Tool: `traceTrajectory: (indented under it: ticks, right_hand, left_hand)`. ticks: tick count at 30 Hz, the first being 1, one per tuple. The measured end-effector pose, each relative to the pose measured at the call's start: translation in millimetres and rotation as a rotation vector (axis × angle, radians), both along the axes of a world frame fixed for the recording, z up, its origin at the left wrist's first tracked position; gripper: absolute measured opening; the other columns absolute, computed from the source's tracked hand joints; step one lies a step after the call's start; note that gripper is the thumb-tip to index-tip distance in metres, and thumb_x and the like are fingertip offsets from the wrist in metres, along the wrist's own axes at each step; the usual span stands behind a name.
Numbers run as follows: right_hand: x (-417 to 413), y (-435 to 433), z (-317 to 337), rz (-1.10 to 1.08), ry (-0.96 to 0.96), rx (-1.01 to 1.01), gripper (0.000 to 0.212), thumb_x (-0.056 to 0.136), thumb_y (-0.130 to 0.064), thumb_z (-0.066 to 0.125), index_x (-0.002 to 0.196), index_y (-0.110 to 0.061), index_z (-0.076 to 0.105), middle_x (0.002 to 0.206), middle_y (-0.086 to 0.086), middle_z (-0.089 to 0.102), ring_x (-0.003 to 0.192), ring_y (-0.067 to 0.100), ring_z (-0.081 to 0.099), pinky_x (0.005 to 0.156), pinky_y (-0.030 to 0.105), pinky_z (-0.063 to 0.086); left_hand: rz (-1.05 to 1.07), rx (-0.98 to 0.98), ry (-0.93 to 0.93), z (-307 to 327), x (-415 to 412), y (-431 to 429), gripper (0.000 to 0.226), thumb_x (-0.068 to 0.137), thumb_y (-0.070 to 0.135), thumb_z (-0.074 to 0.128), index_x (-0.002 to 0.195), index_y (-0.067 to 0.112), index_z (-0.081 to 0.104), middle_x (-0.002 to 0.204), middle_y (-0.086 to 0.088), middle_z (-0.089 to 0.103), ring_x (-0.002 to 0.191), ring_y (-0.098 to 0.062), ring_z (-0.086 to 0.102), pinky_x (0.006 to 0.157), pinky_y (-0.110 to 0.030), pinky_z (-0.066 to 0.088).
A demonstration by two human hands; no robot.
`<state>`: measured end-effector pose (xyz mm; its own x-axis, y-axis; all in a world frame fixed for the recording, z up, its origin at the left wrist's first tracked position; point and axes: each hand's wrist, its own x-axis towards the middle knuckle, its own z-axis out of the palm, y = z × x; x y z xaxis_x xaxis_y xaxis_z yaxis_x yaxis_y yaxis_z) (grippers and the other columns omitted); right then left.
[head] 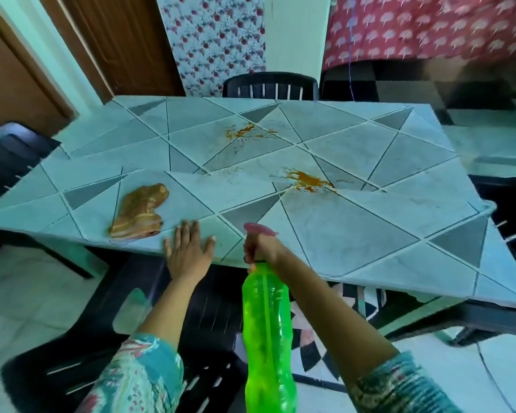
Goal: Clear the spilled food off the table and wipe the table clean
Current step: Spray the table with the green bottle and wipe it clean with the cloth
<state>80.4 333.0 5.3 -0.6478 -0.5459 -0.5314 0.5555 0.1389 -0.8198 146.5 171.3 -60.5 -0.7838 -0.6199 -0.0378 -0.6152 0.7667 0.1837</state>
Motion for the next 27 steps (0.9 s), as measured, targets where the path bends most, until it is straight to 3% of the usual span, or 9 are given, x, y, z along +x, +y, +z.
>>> traceTrajectory:
  ticks: [6, 9, 12, 19, 23, 25, 27]
  right_hand:
    - [-1, 33, 5, -0.149, -0.090, -0.056, 0.045, 0.092, 0.007, 0.033, 0.134, -0.005, 0.039, 0.069, 0.018, 0.044, 0.033, 0.013, 0.052, 0.030, 0.019, 0.040]
    - [-10, 68, 4, -0.268, -0.012, -0.007, 0.042, 0.091, 0.002, 0.036, 0.130, -0.012, 0.042, 0.067, 0.013, 0.050, 0.038, 0.014, 0.054, 0.033, 0.019, 0.039]
    - [-11, 116, -2, -0.440, 0.069, 0.058, 0.042, 0.088, 0.002, 0.035, 0.125, -0.015, 0.045, 0.059, 0.008, 0.042, 0.038, 0.014, 0.044, 0.035, 0.017, 0.036]
    - [-4, 180, -8, -0.509, 0.181, 0.219, 0.031, 0.089, -0.006, 0.044, 0.112, -0.026, 0.051, 0.076, 0.009, 0.059, 0.056, 0.012, 0.061, 0.041, 0.015, 0.042]
    - [-1, 215, -15, -0.665, 0.221, 0.340, 0.031, 0.085, -0.007, 0.044, 0.108, -0.021, 0.059, 0.062, 0.002, 0.052, 0.049, 0.014, 0.051, 0.044, 0.017, 0.041]
    - [3, 228, -19, -0.720, 0.174, 0.306, 0.028, 0.085, -0.005, 0.044, 0.105, -0.018, 0.057, 0.061, 0.003, 0.049, 0.048, 0.014, 0.049, 0.041, 0.019, 0.040]
    - [4, 240, -21, -0.760, 0.143, 0.237, 0.031, 0.086, -0.008, 0.045, 0.109, -0.028, 0.053, 0.067, 0.004, 0.052, 0.054, 0.016, 0.054, 0.046, 0.024, 0.044]
  left_hand:
    - [-0.005, -0.007, 0.017, -4, 0, -4, 0.064, 0.097, 0.051, 0.023, 0.151, 0.019, 0.010, 0.159, -0.005, 0.004, 0.146, -0.020, 0.000, 0.115, -0.047, -0.004]
    - [-0.009, -0.015, 0.019, -7, 2, -6, 0.065, 0.097, 0.052, 0.021, 0.151, 0.020, 0.008, 0.159, -0.005, 0.003, 0.146, -0.020, -0.001, 0.115, -0.048, -0.004]
    - [-0.022, -0.022, 0.037, -11, 1, -6, 0.064, 0.097, 0.052, 0.021, 0.151, 0.020, 0.008, 0.159, -0.005, 0.004, 0.146, -0.021, 0.000, 0.115, -0.048, -0.005]
    - [-0.004, -0.015, 0.113, -18, 0, -8, 0.060, 0.098, 0.047, 0.028, 0.149, 0.016, 0.019, 0.158, -0.008, 0.012, 0.145, -0.024, 0.007, 0.115, -0.051, -0.002]
    - [-0.012, -0.009, 0.127, -21, -1, -7, 0.065, 0.094, 0.050, 0.025, 0.148, 0.014, 0.023, 0.157, -0.010, 0.015, 0.145, -0.026, 0.011, 0.114, -0.053, 0.000]
    - [-0.018, -0.007, 0.141, -21, -1, -7, 0.068, 0.091, 0.052, 0.022, 0.147, 0.013, 0.025, 0.156, -0.011, 0.017, 0.144, -0.027, 0.012, 0.113, -0.054, 0.000]
    - [-0.021, -0.001, 0.147, -22, -1, -8, 0.069, 0.090, 0.052, 0.022, 0.147, 0.013, 0.026, 0.156, -0.012, 0.018, 0.144, -0.029, 0.013, 0.113, -0.055, 0.001]
